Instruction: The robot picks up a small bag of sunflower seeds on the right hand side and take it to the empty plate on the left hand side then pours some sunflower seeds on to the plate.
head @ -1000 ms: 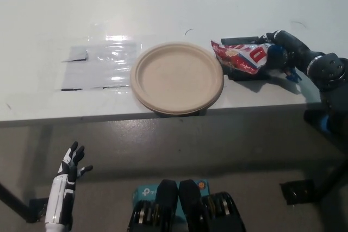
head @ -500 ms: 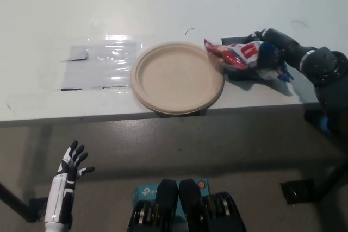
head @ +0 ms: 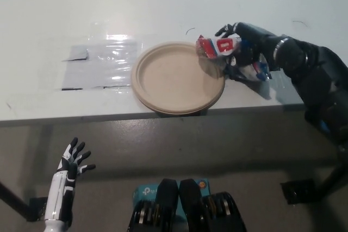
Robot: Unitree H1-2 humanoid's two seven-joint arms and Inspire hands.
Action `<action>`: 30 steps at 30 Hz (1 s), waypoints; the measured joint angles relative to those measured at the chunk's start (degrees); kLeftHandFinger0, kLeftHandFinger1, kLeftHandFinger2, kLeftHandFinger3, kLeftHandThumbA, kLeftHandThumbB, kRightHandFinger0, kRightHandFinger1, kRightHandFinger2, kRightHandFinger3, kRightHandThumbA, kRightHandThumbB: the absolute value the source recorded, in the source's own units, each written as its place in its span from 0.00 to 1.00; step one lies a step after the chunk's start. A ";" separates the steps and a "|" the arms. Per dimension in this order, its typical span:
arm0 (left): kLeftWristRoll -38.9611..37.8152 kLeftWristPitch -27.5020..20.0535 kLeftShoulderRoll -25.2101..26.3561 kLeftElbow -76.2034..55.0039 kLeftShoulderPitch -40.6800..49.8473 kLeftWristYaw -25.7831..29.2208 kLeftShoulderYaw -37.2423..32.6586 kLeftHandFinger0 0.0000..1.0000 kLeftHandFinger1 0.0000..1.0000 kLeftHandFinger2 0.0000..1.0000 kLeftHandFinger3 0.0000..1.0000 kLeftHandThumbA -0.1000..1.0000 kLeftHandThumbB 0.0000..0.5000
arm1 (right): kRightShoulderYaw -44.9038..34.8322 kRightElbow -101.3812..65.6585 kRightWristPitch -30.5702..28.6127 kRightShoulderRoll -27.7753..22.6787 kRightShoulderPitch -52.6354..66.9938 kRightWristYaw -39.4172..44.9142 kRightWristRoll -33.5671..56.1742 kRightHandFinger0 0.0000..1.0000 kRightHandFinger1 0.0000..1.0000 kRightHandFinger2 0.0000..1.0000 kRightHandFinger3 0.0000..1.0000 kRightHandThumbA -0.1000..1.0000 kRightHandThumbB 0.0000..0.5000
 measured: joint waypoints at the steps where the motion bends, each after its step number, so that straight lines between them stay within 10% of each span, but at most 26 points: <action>1: 0.01 0.00 0.00 -0.01 -0.05 0.00 0.00 0.74 0.88 0.98 1.00 1.00 0.00 | 0.42 0.35 -0.13 0.12 -0.37 -0.15 -0.30 0.10 0.53 0.82 0.83 0.47 0.00; 10: 0.02 0.00 0.08 -0.02 -0.26 0.00 0.02 0.75 0.89 0.99 1.00 1.00 0.00 | 4.59 1.71 -0.48 0.33 -2.69 -2.20 -3.95 0.22 0.65 0.96 0.91 0.49 0.00; 18: 0.04 -0.08 0.39 0.03 -0.76 0.00 0.01 0.74 0.88 0.98 1.00 1.00 0.00 | 11.59 1.44 -0.97 0.15 -2.70 -6.52 -9.58 0.03 0.25 0.34 0.41 0.42 0.00; 21: 0.04 -0.08 0.42 0.02 -1.10 0.00 0.01 0.74 0.88 0.98 1.00 1.00 0.02 | 14.21 0.58 -1.32 -0.20 -2.69 -8.19 -11.82 0.09 0.22 0.29 0.42 0.36 0.00; 23: 0.00 -0.08 0.42 0.02 -1.20 -0.02 0.01 0.73 0.87 0.97 1.00 1.00 0.03 | 16.09 -0.70 -1.77 -0.70 -2.66 -9.10 -13.48 0.00 0.01 0.10 0.27 0.37 0.00; 30: -0.03 -0.06 0.42 -0.04 -1.21 -0.03 -0.03 0.71 0.85 0.97 1.00 1.00 0.05 | 18.05 -8.81 -3.38 -3.06 -0.18 -11.03 -17.42 0.00 0.00 0.01 0.08 0.35 0.00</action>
